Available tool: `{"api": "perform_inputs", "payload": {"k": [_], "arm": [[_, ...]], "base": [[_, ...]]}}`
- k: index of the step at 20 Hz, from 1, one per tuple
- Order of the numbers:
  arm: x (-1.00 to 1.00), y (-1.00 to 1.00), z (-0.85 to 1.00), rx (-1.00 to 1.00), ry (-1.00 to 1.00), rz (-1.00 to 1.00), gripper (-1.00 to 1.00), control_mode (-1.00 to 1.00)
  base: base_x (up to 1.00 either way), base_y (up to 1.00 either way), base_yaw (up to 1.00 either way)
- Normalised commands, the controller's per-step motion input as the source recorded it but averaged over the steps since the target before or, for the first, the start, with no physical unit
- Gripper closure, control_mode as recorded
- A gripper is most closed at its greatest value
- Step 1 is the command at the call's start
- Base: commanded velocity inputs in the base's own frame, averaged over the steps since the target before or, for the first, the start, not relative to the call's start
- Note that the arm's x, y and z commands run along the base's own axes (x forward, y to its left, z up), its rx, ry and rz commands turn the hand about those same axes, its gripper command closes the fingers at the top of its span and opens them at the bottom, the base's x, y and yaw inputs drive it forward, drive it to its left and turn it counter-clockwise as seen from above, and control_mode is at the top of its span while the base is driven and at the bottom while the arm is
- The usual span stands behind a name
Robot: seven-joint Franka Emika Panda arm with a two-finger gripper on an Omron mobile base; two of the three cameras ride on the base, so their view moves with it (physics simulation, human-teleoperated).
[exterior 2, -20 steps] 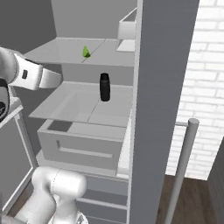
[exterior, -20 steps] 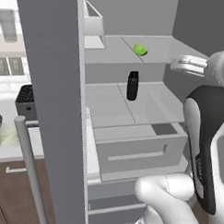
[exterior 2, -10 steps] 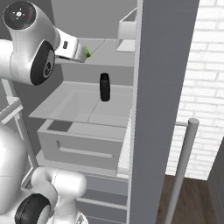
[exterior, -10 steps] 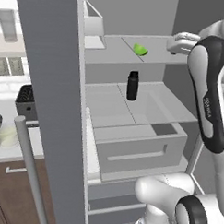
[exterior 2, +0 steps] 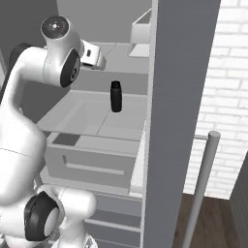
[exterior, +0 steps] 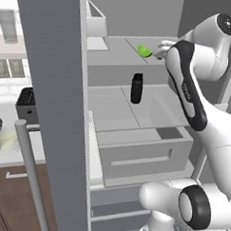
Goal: Grab a lemon wedge from the fridge and one ice cube from the ice bowl, and put them in the glass of lemonade.
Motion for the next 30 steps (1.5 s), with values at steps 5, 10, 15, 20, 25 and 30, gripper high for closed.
{"api": "perform_inputs", "payload": {"k": [5,10,15,20,25,30], "arm": [[0.7,0.18,0.56,-0.09,0.0,0.17,-1.0,-1.0],[0.91,0.04,0.1,-0.11,0.08,0.21,-1.0,-1.0],[0.87,0.0,-0.09,-0.14,0.15,0.13,-1.0,-1.0],[0.01,0.0,-0.11,-0.01,0.0,0.0,-1.0,-1.0],[0.14,0.01,-0.6,0.0,0.01,0.0,-1.0,-1.0],[0.1,0.12,-0.44,-0.01,0.02,-0.01,-1.0,-1.0]], "base": [[0.0,0.0,0.0],[0.0,0.0,0.0],[0.0,0.0,0.0],[0.0,0.0,0.0],[0.0,0.0,0.0],[0.0,0.0,0.0]]}}
